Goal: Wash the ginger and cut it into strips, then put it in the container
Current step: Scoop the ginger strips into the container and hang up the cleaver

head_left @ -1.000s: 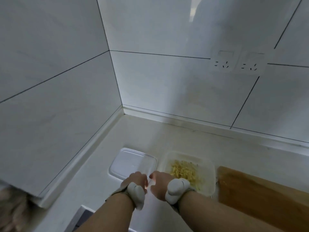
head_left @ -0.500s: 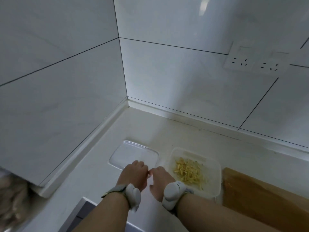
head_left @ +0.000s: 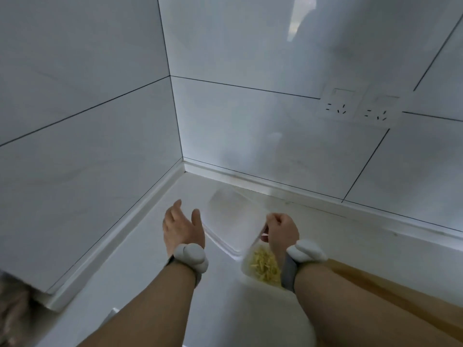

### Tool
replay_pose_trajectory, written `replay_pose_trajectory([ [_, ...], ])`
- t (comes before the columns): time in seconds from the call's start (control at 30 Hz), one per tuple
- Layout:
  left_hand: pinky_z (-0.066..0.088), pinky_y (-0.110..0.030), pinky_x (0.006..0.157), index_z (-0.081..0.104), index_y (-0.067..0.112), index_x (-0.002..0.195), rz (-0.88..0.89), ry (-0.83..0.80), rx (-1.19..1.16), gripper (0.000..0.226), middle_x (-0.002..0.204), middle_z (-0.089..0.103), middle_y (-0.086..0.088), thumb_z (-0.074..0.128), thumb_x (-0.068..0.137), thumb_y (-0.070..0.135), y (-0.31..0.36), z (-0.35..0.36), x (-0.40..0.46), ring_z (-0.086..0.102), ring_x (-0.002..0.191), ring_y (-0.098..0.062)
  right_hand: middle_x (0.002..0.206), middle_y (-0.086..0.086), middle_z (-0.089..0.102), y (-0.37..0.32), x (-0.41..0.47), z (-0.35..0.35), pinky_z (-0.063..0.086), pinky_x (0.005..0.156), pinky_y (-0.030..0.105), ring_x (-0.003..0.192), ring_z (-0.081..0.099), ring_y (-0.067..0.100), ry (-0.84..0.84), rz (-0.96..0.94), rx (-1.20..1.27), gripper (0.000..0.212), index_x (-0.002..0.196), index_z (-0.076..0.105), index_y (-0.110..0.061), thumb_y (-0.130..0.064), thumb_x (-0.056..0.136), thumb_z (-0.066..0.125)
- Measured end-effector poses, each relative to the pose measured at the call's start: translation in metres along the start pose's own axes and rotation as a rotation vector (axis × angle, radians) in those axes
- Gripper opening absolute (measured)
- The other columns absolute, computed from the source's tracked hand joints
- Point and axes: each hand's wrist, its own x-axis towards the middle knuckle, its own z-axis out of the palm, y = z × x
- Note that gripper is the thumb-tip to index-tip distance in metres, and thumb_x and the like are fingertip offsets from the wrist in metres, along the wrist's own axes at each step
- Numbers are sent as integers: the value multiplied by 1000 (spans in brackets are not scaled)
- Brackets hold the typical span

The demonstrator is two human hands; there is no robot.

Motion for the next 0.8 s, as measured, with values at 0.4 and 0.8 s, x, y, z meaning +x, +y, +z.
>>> replay_pose_trajectory([
  [0.4,42,-27,89,39,15,142,-105,-666,62,47,136,52,-13,43,95,15,42,72,-39,53,118,-30,128,20,62,24,20,-89,43,90,31,117,58,36,52,310,-188,40,130,59,0,-20,95,59],
  [0.8,43,-34,98,43,21,139,-152,-659,302,49,134,49,-14,45,90,16,38,79,-49,51,119,-31,142,16,46,28,2,-76,36,98,28,128,47,30,-59,354,-466,45,140,39,-2,-11,97,50],
])
